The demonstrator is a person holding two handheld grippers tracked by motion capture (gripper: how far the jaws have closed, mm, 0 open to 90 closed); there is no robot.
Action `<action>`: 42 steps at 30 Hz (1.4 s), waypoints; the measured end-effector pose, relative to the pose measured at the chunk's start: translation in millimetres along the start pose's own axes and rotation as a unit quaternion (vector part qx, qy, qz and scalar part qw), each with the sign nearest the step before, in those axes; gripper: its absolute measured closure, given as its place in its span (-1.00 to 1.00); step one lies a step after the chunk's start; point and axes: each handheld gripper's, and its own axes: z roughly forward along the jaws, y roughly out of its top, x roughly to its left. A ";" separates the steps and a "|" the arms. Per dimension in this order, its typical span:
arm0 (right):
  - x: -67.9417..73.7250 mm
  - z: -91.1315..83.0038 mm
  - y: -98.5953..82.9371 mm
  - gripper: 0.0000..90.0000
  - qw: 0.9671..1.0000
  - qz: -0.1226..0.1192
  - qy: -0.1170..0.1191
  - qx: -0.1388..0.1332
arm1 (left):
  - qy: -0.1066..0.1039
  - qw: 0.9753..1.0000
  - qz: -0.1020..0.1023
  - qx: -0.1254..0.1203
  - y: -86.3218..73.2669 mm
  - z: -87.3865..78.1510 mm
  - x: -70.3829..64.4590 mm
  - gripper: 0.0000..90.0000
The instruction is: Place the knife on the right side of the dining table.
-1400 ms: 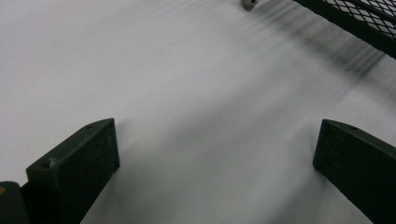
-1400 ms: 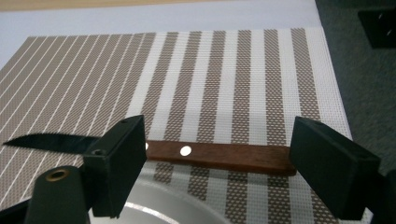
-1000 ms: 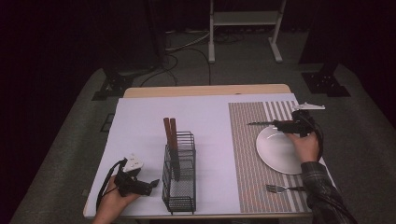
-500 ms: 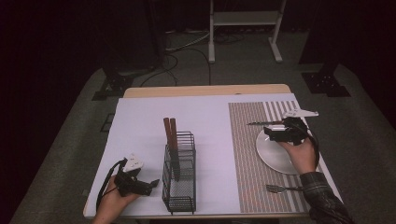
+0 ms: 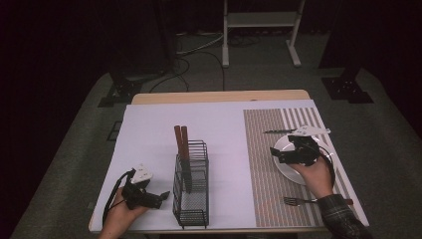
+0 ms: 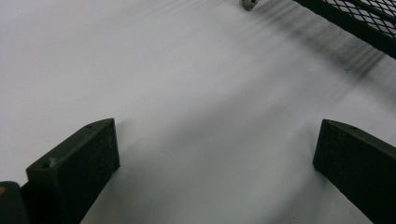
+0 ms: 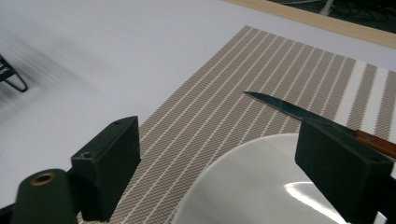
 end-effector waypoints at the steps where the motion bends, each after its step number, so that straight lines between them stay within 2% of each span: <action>1: 0.0 0.0 0.0 -0.71 1.000 0.000 0.000 0.000 | 0.000 1.000 0.000 0.000 0.0 0.0 0.0 -1.00; 6: 15.4 0.6 -1.9 -0.71 1.000 -0.017 0.025 0.001 | 0.000 1.000 0.000 0.000 0.0 0.0 0.0 -1.00; 16: 41.2 4.6 -3.7 -0.75 0.997 -0.041 0.061 0.005 | 0.000 1.000 0.000 0.000 0.0 0.0 0.0 -1.00; 22: 62.1 10.1 -5.6 -0.81 0.994 -0.057 0.089 0.015 | 0.000 1.000 0.000 0.000 0.0 0.0 0.0 -1.00; 24: 64.9 11.3 -6.0 -0.82 0.994 -0.061 0.092 0.016 | 0.000 1.000 0.000 0.000 0.0 0.0 0.0 -1.00; 26: 74.4 14.8 -7.4 -0.87 0.992 -0.071 0.102 0.023 | 0.000 1.000 0.000 0.000 0.0 0.0 0.0 -1.00; 28: 79.3 17.0 -8.3 -0.94 0.991 -0.073 0.106 0.027 | 0.000 1.000 0.000 0.000 0.0 0.0 0.0 -1.00; 34: 92.6 22.2 -10.6 -0.96 0.989 -0.086 0.116 0.034 | 0.000 1.000 0.000 0.000 0.0 0.0 0.0 -1.00; 42: 114.8 32.9 -16.0 -0.96 0.984 -0.107 0.137 0.049 | 0.000 1.000 0.000 0.000 0.0 0.0 0.0 -1.00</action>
